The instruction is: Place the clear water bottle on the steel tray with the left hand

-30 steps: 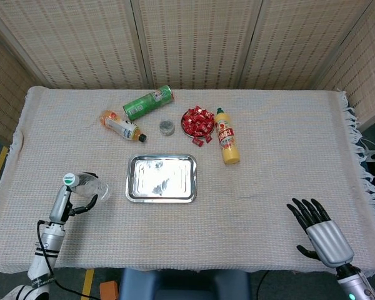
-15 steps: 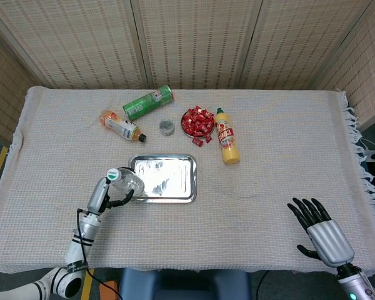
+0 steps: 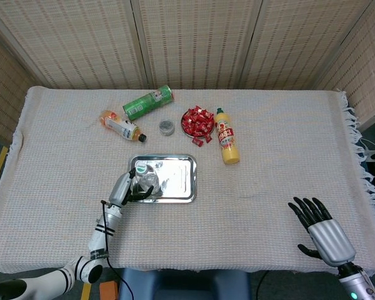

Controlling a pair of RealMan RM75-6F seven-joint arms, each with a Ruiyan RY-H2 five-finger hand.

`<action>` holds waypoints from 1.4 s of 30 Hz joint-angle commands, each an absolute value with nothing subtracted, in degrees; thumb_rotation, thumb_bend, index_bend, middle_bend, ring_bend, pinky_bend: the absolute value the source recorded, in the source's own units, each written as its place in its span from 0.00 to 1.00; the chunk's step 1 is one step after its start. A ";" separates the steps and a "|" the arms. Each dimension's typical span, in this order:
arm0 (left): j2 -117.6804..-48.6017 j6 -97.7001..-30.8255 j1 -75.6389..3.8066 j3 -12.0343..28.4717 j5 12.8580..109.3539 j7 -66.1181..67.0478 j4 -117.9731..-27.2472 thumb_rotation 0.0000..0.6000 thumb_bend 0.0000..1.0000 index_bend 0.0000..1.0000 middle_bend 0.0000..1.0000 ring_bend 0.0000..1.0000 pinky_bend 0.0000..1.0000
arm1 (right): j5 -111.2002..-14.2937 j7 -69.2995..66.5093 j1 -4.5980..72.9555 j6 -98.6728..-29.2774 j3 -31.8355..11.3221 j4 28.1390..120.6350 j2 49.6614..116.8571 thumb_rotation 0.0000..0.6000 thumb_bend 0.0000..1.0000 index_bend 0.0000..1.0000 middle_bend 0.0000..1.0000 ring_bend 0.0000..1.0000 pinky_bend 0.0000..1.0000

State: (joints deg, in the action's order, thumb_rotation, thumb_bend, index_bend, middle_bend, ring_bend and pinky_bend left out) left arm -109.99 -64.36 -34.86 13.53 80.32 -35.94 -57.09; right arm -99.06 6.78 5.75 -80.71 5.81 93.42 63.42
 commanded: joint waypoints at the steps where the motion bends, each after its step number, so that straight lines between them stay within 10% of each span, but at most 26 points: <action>1: -109.93 -64.00 -34.93 13.24 79.93 -35.02 -57.12 1.00 0.51 0.16 0.25 0.14 0.21 | -99.20 6.71 5.68 -80.90 5.86 93.42 63.40 1.00 0.05 0.00 0.00 0.00 0.00; 8: -109.05 -63.19 -34.74 13.01 78.96 -33.70 -57.90 1.00 0.45 0.00 0.00 0.00 0.03 | -99.28 6.87 5.63 -80.96 5.87 93.32 63.51 1.00 0.05 0.00 0.00 0.00 0.00; 42: -99.11 -61.42 -33.81 9.74 80.64 -31.42 -67.01 1.00 0.32 0.00 0.00 0.00 0.00 | -99.57 7.30 5.42 -81.43 5.87 93.23 63.71 1.00 0.05 0.00 0.00 0.00 0.00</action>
